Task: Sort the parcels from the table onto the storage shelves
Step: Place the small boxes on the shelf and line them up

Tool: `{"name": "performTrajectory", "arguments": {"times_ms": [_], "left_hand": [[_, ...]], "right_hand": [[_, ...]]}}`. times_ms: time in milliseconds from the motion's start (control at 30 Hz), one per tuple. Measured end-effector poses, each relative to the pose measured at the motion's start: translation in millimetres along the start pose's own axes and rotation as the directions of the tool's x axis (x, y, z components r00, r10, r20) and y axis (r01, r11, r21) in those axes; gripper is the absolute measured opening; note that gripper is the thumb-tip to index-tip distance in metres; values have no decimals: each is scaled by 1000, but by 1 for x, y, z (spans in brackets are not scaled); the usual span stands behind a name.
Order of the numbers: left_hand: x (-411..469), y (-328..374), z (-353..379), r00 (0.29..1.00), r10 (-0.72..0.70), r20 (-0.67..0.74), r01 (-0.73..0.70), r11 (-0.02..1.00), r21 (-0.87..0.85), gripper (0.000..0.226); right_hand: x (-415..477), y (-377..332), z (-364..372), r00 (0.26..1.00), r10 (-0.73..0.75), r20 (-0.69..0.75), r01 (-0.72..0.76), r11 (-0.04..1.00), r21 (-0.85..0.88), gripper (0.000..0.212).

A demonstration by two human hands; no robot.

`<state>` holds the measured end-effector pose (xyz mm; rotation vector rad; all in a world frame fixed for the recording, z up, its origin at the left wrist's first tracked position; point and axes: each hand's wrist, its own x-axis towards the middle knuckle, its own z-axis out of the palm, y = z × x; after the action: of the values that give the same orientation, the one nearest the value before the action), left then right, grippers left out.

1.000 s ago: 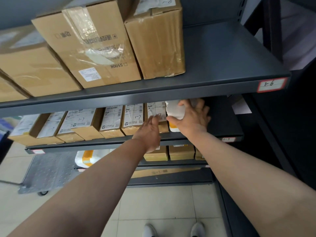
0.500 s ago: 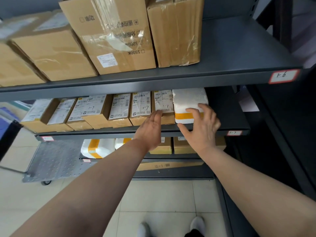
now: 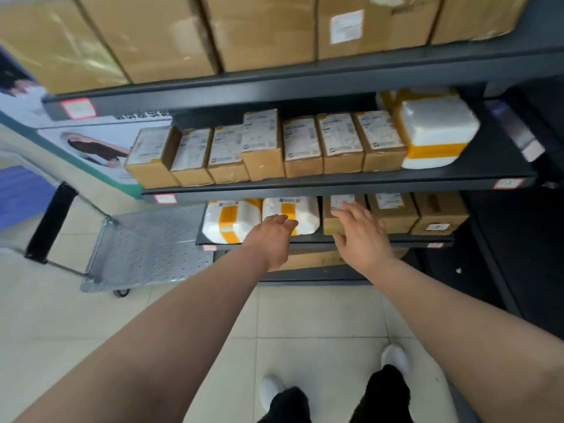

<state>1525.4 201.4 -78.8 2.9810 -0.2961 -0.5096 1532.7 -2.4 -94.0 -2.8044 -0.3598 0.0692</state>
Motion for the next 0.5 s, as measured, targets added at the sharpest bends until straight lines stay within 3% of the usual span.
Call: {"name": "performTrajectory", "arguments": {"times_ms": [233,500], "left_hand": [[-51,-101,40,979,-140,147,144,989,-22,59],[-46,-160,93,950,-254,184,273,958,-87,64]], "right_hand": [[0,-79,59,992,20,128,-21,1000,7,48],[32,-93,134,968,43,247,-44,999,-1,53]]}}
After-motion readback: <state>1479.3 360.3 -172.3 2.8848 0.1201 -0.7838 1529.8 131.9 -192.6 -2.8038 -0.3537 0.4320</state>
